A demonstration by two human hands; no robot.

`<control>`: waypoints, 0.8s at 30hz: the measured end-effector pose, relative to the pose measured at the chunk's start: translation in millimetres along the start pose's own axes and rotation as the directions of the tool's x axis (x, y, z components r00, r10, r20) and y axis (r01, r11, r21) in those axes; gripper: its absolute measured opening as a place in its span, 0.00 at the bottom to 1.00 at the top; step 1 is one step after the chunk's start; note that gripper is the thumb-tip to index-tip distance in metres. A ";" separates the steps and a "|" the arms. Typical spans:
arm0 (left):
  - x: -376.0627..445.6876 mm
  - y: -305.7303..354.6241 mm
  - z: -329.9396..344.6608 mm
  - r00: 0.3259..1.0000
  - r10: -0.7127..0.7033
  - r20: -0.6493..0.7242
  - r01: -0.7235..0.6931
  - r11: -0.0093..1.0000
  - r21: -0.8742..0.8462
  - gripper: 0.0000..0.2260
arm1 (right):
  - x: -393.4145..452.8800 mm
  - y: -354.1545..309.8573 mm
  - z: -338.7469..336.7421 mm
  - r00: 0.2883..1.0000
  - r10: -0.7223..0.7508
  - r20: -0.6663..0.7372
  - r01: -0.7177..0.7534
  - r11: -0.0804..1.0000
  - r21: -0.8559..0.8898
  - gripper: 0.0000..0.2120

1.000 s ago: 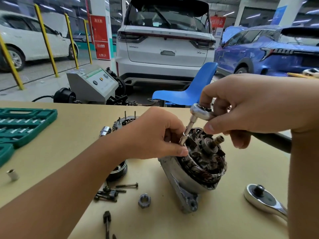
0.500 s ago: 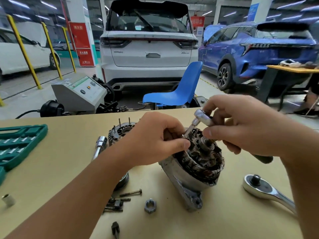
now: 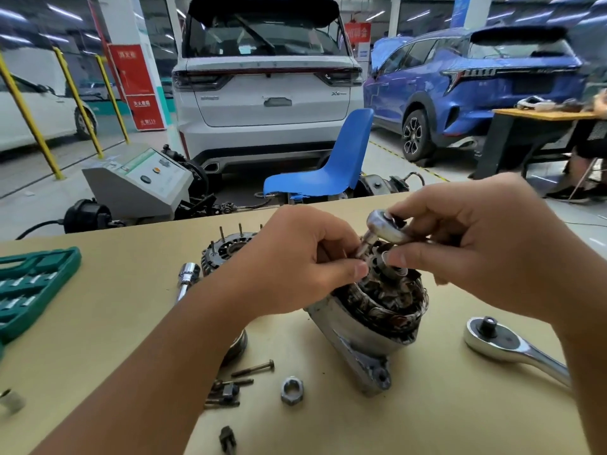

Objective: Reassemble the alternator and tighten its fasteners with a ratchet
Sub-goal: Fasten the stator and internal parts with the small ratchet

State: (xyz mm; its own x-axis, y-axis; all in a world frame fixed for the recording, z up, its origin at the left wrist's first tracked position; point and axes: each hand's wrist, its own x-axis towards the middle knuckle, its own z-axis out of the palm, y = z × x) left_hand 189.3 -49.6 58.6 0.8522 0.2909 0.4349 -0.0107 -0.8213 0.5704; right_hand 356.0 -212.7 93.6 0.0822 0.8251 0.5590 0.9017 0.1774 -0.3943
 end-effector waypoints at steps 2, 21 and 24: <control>0.5 1.4 1.9 0.999 0.010 -0.039 -0.010 1.000 0.005 0.11 | 0.2 -5.3 -0.9 1.000 0.018 0.023 -0.019 0.999 0.048 0.21; 1.2 9.7 9.3 0.987 0.054 -0.149 -0.030 0.987 0.156 0.13 | 58.2 -36.4 -21.6 0.860 0.231 0.455 0.038 0.860 -0.508 0.22; 2.2 11.4 5.9 0.991 0.104 -0.080 -0.086 0.974 0.210 0.13 | 55.5 -40.7 -23.2 0.853 0.231 0.469 0.036 0.869 -0.494 0.12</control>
State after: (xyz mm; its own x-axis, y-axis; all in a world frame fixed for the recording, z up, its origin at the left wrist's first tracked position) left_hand 194.2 -61.2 62.0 0.8020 0.2417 0.5462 0.0261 -0.9278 0.3722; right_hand 333.6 -186.5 157.5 0.0791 0.9959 0.0440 0.9960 -0.0808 0.0379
